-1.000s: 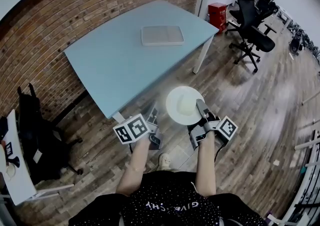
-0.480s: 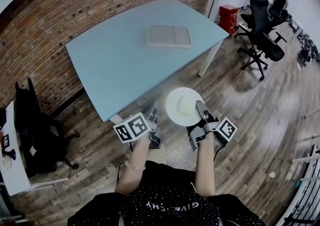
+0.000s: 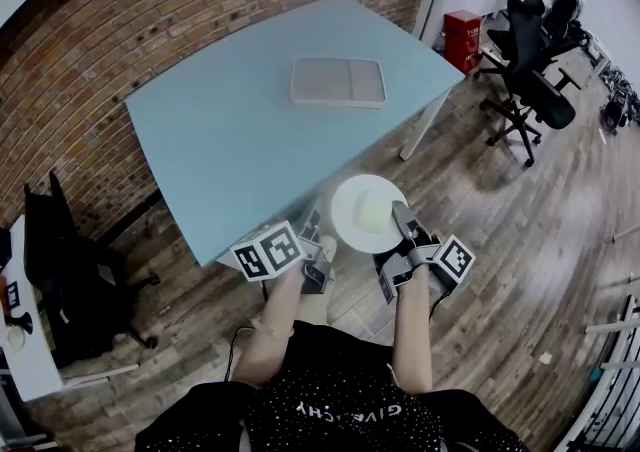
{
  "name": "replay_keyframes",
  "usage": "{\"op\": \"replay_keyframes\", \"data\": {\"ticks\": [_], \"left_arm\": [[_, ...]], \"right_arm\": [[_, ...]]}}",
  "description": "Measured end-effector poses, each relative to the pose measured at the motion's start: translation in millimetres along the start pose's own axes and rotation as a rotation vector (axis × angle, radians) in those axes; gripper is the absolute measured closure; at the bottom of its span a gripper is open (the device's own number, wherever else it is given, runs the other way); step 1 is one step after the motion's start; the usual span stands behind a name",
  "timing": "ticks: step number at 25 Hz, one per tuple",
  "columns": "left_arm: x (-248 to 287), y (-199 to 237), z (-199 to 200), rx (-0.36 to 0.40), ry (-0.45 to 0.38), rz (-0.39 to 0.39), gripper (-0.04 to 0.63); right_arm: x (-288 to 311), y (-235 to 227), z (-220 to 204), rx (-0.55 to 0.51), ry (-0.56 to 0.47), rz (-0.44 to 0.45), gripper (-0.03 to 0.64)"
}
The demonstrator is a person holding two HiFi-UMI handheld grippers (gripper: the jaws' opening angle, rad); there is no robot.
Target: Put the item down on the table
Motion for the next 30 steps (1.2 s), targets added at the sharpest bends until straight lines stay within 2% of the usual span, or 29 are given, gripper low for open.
{"op": "replay_keyframes", "data": {"ticks": [3,9,17,21,25,30], "left_arm": [[32.8,2.1,17.5,-0.009,0.006,-0.006,0.566],[72.8,8.5,26.4,0.003,0.021,-0.019,0.566],[151.9,28.8,89.8,-0.02,0.035,-0.004,0.566],[177.8,33.7,105.6,-0.019,0.029,-0.007,0.566],[229.8,44.7,141.0,-0.044,0.021,-0.006,0.566],[283.3,68.8,164.4,-0.055,0.015,-0.01,0.566]], "right_arm": [[29.0,2.4,20.1,-0.012,-0.009,-0.01,0.577],[59.8,-8.5,46.7,-0.01,-0.03,0.003,0.577],[153.5,-8.2,84.4,0.0,-0.036,-0.027,0.577],[180.3,-8.9,99.2,-0.028,-0.027,-0.033,0.577],[239.6,-8.1,124.3,-0.053,-0.011,-0.06,0.577],[303.0,-23.7,152.3,-0.093,0.017,-0.105,0.577]]}}
Point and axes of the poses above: the fingertips, and each gripper's own axes: x forward along the fingers, y to its left, z out of its top, the point moved 1 cm from there along -x, backward along the fingers, and after that the axes turned 4 degrees about z, right-handed, at the moved point
